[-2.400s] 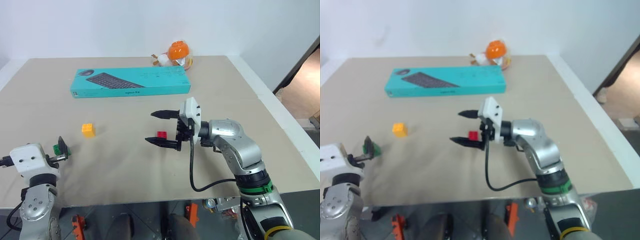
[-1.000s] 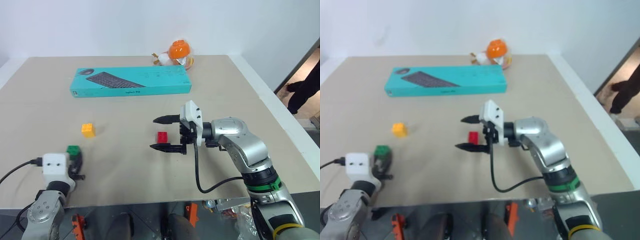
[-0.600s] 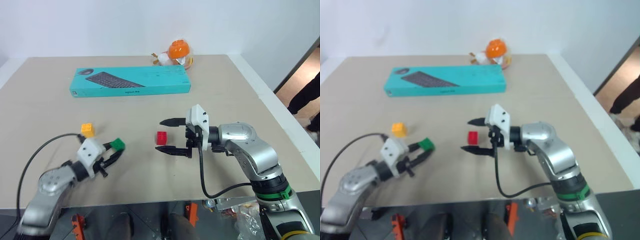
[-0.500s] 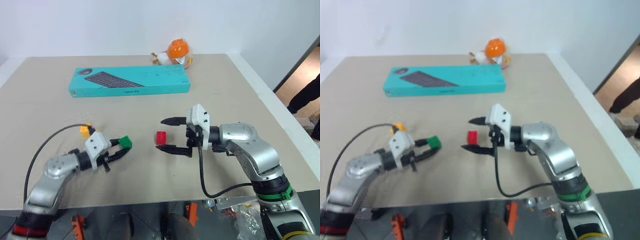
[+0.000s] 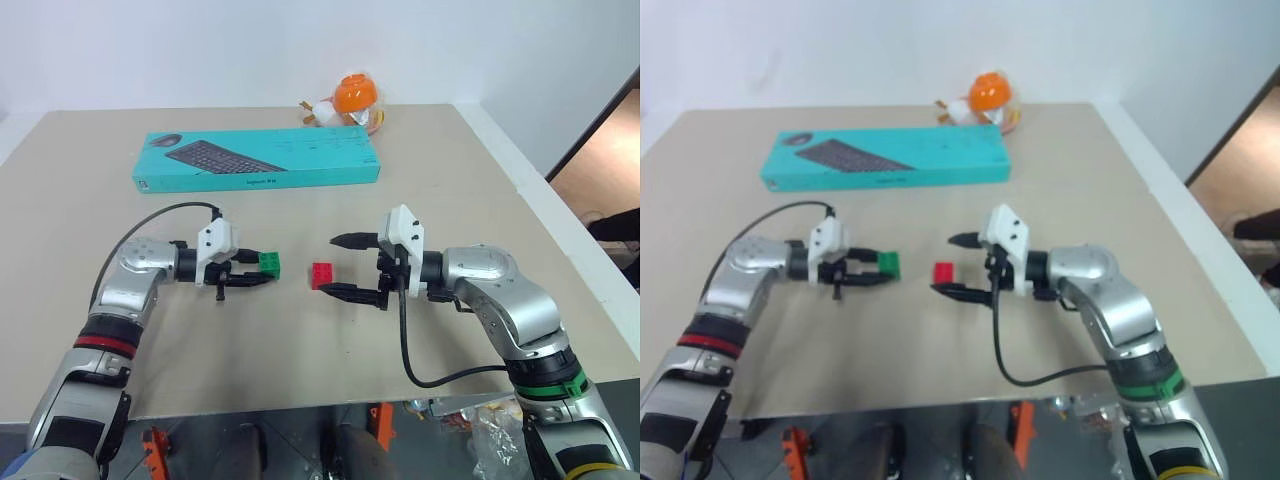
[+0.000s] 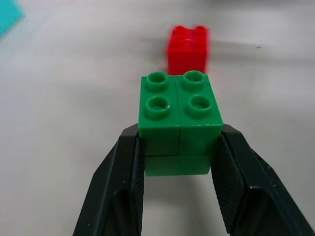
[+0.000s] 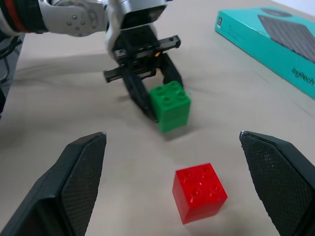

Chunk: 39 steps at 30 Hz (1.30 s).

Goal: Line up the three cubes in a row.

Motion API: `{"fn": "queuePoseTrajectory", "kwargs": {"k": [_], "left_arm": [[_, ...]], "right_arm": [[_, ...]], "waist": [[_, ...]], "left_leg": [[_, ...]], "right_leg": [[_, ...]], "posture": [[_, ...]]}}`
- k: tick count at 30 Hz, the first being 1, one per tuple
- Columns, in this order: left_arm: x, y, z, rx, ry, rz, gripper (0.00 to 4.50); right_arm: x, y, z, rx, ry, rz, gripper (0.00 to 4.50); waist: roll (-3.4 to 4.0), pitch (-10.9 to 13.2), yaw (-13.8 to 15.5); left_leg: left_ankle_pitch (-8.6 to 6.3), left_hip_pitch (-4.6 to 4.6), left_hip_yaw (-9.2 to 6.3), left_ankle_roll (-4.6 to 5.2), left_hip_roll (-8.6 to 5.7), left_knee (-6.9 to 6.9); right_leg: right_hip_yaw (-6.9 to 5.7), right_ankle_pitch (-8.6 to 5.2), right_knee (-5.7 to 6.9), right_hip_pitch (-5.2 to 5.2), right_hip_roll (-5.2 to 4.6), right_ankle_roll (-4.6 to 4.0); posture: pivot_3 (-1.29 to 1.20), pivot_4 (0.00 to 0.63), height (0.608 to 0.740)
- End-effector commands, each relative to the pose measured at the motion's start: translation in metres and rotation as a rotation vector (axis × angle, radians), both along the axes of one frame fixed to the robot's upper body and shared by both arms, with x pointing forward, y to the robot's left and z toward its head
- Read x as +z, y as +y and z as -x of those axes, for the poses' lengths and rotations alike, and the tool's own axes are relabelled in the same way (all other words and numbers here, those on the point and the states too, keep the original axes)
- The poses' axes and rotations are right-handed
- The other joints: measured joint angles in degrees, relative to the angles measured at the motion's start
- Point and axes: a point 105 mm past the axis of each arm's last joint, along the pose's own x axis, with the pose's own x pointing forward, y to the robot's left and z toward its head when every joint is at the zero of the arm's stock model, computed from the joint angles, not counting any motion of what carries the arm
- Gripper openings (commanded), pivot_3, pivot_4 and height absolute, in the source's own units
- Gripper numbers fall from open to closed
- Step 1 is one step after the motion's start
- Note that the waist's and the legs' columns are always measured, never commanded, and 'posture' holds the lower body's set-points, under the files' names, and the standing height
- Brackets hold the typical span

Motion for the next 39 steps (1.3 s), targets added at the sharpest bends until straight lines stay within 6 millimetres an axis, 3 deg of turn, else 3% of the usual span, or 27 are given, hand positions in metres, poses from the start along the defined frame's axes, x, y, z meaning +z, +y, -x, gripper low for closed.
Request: {"fn": "queuePoseTrajectory", "kwargs": {"k": [1,11,31,32,37,39], "left_arm": [[0.008,-0.002,-0.003,-0.035,-0.048,-0.014,1.30],[0.001,-0.009,-0.004,-0.062,-0.032,-0.036,1.30],[-0.014,-0.004,-0.007,-0.065,-0.020,-0.122,1.30],[-0.014,-0.004,-0.007,-0.064,-0.025,-0.122,2.34],[-0.006,-0.006,-0.012,-0.052,-0.076,-0.116,4.11],[-0.003,-0.005,-0.013,-0.049,-0.102,-0.124,4.45]], "right_arm": [[0.006,0.002,-0.002,0.021,-0.044,0.004,4.50],[0.006,0.004,-0.005,0.023,-0.054,0.000,4.50],[0.000,0.001,-0.005,0.014,-0.040,0.004,4.50],[0.000,0.001,-0.005,0.013,-0.040,0.004,4.50],[-0.001,0.001,-0.006,0.010,-0.039,0.006,4.50],[-0.002,0.001,-0.006,0.011,-0.039,0.006,4.50]], "waist": [[0.00,0.00,0.01],[0.00,0.00,0.02],[0.00,0.00,0.01],[0.00,0.00,0.00],[0.00,0.00,0.01],[0.00,0.00,0.02]], "left_leg": [[0.00,0.00,0.00,0.00,0.01,0.01],[0.00,-0.01,-0.02,0.00,0.02,0.09],[0.00,0.01,-0.01,0.00,0.06,0.80],[0.00,0.03,-0.02,0.01,0.06,0.82],[0.01,0.03,-0.02,0.01,0.09,0.85],[0.00,0.02,-0.02,0.01,0.09,0.85]], "right_leg": [[0.00,0.01,0.01,0.00,0.01,-0.01],[0.00,0.03,0.07,0.01,0.02,0.01],[0.02,0.07,0.75,0.01,0.04,0.01],[0.02,0.08,0.79,0.01,0.05,0.00],[0.03,0.10,0.82,0.00,0.09,-0.04],[0.03,0.10,0.82,0.00,0.09,-0.04]], "posture": [[0.00,0.150,0.740],[0.00,0.150,0.740],[0.00,0.150,0.740],[0.00,0.150,0.740],[0.00,0.150,0.740],[0.00,0.150,0.740]]}}
